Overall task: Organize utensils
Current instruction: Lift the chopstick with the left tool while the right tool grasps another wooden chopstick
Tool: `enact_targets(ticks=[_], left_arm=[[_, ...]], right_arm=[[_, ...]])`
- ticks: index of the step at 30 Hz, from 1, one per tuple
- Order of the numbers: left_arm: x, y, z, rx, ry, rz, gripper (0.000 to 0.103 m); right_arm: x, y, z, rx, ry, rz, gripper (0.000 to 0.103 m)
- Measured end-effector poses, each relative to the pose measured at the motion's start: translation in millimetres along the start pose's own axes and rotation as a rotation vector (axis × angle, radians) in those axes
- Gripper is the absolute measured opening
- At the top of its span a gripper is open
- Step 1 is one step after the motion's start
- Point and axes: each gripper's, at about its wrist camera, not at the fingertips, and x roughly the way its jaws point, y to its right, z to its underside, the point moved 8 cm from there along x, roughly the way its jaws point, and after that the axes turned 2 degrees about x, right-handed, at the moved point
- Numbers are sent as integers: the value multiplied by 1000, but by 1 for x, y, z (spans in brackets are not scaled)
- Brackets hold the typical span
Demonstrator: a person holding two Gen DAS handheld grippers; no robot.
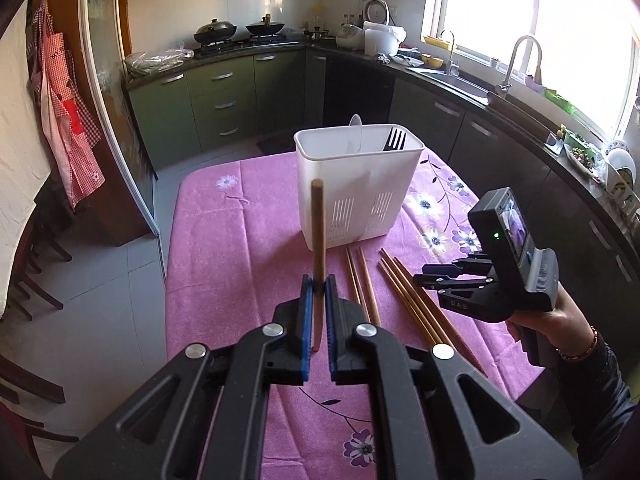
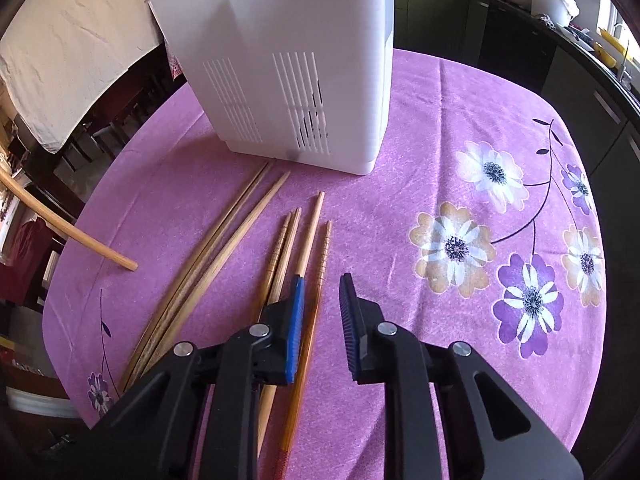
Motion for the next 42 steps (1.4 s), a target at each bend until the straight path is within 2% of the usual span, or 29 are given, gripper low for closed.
enact_targets(ticks=[12,22,29,30,32,34,38,42], left_arm=[[0,0,1,3,1,2,6],[0,-1,1,3,1,0,6],[1,-1,1,11,-1,-2,6],[1,-1,1,11,-1,-2,6],[1,-1,1,11,-1,-2,6],[2,-1,1,12,-2,-2,6],[2,-2,1,17,-4,-6,6],[2,-2,1,22,-8,-9,6]], right_arm=[[3,-7,2,-19,-43,15,19],[5,1,4,21,-57,4,17],[8,-7,5,-42,-53,73,17],[9,-8,4,-49,-52,74,17],[9,-9,3,-42,-54,65,8],[10,-9,1,-30,-54,50,7],[-5,-7,-4,-11,-11,26,7],[-43,-5,-16,-1,84,6,7]])
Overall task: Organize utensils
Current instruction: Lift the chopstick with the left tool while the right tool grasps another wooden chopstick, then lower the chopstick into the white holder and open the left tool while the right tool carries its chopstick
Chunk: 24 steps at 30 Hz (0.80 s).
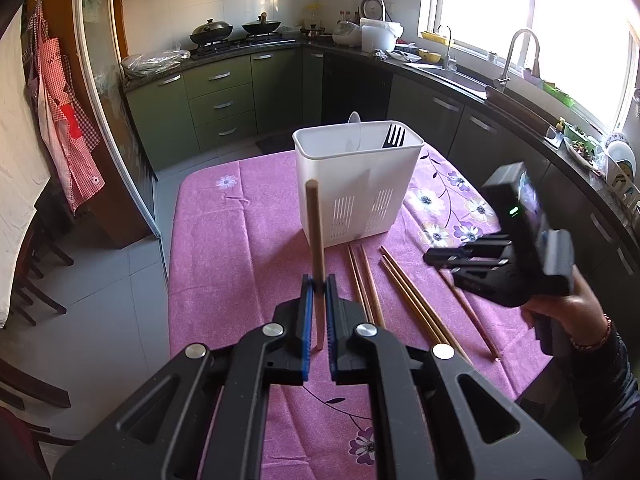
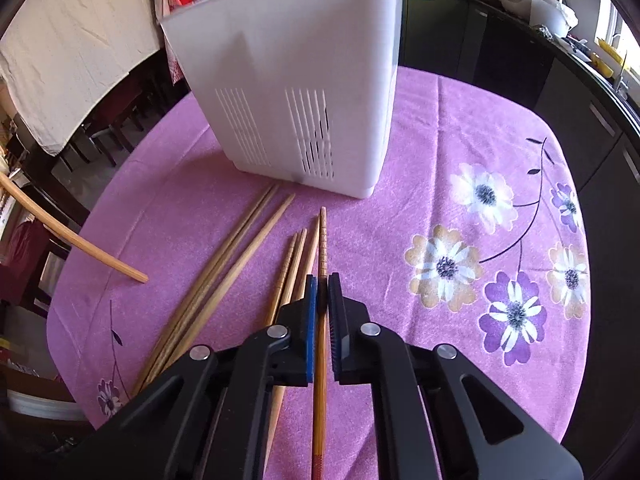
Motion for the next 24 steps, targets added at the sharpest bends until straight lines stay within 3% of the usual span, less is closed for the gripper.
enact_targets(ticks=[7,12,24], left_arm=[[-1,1,0,6,-2,-1,6],[-1,2,0,8,-2,-1,6],[-3,3,-1,17,-2,0,6]], right_arm=[[-77,5,-18,21,176,-11,7],[-114,15,-18,27,256,-6,7],[-147,12,1,22,315,-25,7]])
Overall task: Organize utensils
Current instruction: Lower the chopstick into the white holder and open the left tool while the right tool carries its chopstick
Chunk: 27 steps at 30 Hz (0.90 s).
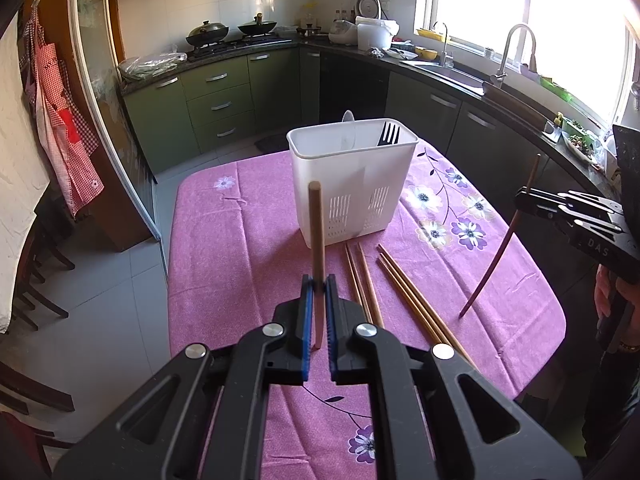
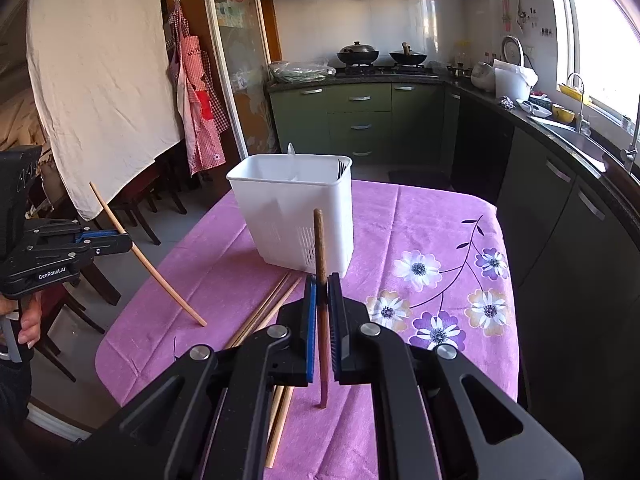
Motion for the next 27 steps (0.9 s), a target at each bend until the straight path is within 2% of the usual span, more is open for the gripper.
enact_targets(ticks=[6,14,18,27], left_arm=[[-8,1,-5,0,18,8,6],[-32,8,-30,17,62,36,6],[-50,13,-60,31,110,46,6],[-91,13,-162,30,310,15,6]], right_arm=[[-3,1,2,0,3,-1,7],[-4,-1,4,-9,3,-1,7],[-5,-2,4,-11,3,-1,7],[-7,-3,5,-14,4,-10,7]])
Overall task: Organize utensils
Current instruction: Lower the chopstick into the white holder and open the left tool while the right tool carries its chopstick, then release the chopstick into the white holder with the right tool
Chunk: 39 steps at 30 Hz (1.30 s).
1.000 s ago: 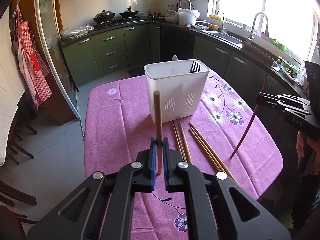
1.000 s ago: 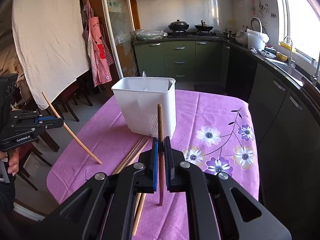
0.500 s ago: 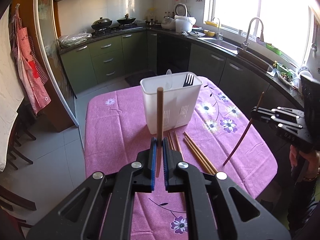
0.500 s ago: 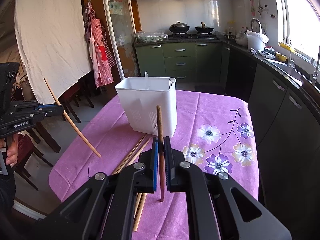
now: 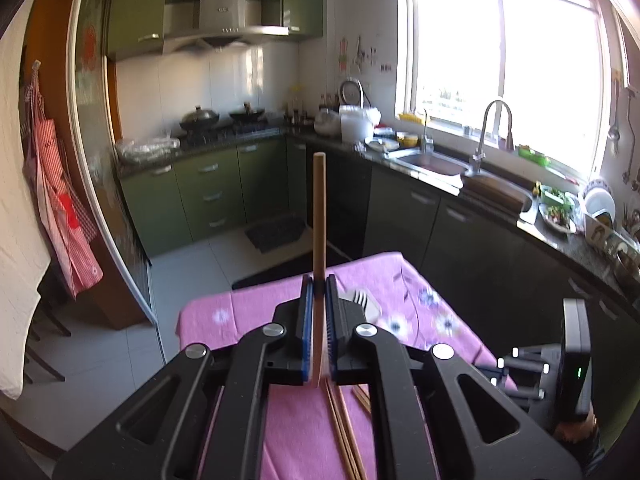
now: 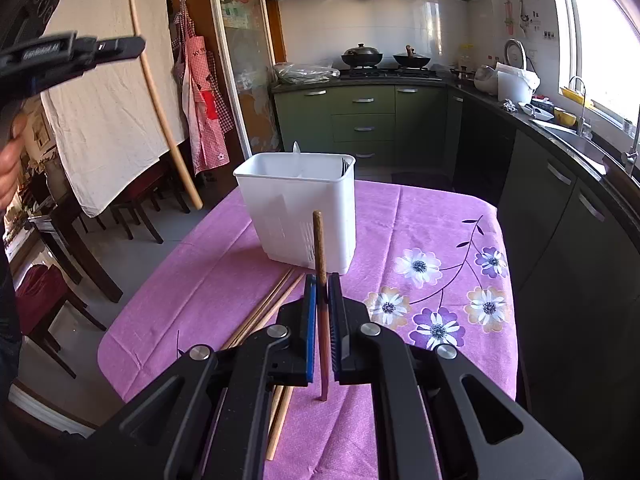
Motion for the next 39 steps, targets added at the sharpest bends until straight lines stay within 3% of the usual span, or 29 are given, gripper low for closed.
enact_targets(ticks=[4,8,19,23,26,30,32,35,39], left_arm=[[21,-2,-26,-3,28,-21,6],[52,-3,-31,-11,14,-29,6],[119,-15,20,-32,-152,-35,6],[128,-19,41,-39,-187,-29,15],[123,-22,49,-46,-187,-25,17],[98,-22,59,-51,-156,-19,38],[85,-21,65,-34,-135,-29,40],[66,-19,76,-20,-109,-37,58],[49,-19,97,-18,-101,-37,64]], right_arm=[[-2,1,2,1,-2,-6,7],[-3,1,3,-3,-2,-8,7],[-1,3,0,7,-2,-7,7],[-4,2,-14,9,13,-11,7],[-12,-1,-40,11,52,-24,7],[-31,-8,-89,11,147,-49,7],[-42,-12,-119,9,209,-51,7],[-51,-17,-157,15,284,-48,7],[-41,-15,-198,38,342,-7,7]])
